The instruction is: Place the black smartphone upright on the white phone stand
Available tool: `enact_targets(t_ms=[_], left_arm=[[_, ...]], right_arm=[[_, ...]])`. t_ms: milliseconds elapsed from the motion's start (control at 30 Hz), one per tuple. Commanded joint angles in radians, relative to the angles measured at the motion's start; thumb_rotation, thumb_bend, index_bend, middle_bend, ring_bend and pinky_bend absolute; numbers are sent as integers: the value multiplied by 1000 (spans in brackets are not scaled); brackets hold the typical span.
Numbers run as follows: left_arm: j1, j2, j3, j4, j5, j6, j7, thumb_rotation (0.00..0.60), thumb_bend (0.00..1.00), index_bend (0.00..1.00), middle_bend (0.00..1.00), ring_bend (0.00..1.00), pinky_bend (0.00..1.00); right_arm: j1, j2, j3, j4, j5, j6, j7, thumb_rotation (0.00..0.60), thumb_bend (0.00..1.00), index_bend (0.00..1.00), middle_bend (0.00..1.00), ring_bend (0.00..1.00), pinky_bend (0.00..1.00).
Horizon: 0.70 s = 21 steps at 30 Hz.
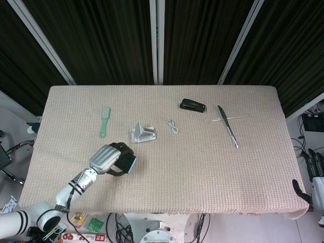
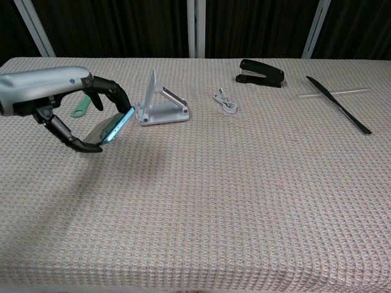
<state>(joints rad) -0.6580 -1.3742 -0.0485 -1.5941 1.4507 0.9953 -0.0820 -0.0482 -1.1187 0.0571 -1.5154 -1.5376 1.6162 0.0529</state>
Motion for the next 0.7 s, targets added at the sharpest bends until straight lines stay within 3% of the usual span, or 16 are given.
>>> enact_targets(t_ms=[33,300,533,700], left_arm=[[26,40,-45,-23,-66,23,-79,600,410,482,500,210,293],[64,59,-123,-98,-261,27,-168,600,418,498,515,231,290],[27,14,-216,-99,-466,-65,-220,600,426,498,516,231,288],[4,-65,-268,-71,-542,-4,-176,600,430,501,518,233,285]], right_arm=[[-1,-1,1,0,0,3,0,600,273,0,0,0,0],[-1,-4,2,2,-1,5,1,600,275,0,0,0,0],[8,-3,3,-7,-7,-4,-3,600,275,0,0,0,0],[10,-1,4,-9,-7,-4,2,600,274,0,0,0,0]])
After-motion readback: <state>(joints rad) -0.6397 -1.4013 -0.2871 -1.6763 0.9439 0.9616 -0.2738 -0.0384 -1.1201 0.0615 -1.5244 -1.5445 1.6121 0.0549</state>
